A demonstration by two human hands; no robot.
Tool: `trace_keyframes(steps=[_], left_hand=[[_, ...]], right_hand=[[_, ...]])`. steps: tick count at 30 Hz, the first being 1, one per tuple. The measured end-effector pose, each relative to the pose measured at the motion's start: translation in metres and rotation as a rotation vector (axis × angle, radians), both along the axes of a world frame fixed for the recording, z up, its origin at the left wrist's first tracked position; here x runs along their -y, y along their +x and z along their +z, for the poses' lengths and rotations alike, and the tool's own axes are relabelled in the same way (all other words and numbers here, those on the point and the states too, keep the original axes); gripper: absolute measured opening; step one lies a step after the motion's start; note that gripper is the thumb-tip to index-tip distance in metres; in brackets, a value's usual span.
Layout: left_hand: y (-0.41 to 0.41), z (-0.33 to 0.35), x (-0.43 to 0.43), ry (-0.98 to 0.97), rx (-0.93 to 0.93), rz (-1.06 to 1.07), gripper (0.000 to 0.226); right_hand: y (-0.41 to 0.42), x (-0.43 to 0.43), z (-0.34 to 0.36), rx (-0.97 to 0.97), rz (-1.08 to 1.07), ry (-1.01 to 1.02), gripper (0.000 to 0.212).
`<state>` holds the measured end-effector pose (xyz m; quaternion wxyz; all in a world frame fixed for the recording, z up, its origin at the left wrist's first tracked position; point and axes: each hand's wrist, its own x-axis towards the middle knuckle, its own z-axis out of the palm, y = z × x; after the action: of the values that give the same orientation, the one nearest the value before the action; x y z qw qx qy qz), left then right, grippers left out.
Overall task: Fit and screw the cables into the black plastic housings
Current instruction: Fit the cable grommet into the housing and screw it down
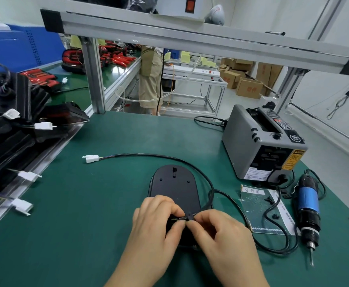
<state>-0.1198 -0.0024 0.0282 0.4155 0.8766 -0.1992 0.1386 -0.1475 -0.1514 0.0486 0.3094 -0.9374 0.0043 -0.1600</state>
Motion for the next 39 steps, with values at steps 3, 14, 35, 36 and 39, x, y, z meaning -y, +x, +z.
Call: trace_keyframes(steps=[3,14,35,36,39], left_hand=[[0.001,-0.001,0.0,-0.026,-0.006,-0.01,0.006],[0.0,-0.001,0.0,-0.059,-0.016,-0.007,0.008],[0.003,0.012,0.0,-0.123,-0.261,0.0,0.015],[0.003,0.011,-0.001,-0.134,-0.263,-0.003,0.015],[0.003,0.01,-0.006,-0.151,-0.255,-0.033,0.018]], right_hand=[[0.001,0.001,-0.002,0.032,0.016,-0.014,0.013],[0.022,0.017,0.003,0.249,0.07,-0.16,0.036],[0.027,0.015,0.022,-0.299,0.172,0.122,0.02],[0.028,0.015,0.024,-0.358,0.172,0.14,0.02],[0.031,0.015,0.027,-0.448,0.186,0.128,0.017]])
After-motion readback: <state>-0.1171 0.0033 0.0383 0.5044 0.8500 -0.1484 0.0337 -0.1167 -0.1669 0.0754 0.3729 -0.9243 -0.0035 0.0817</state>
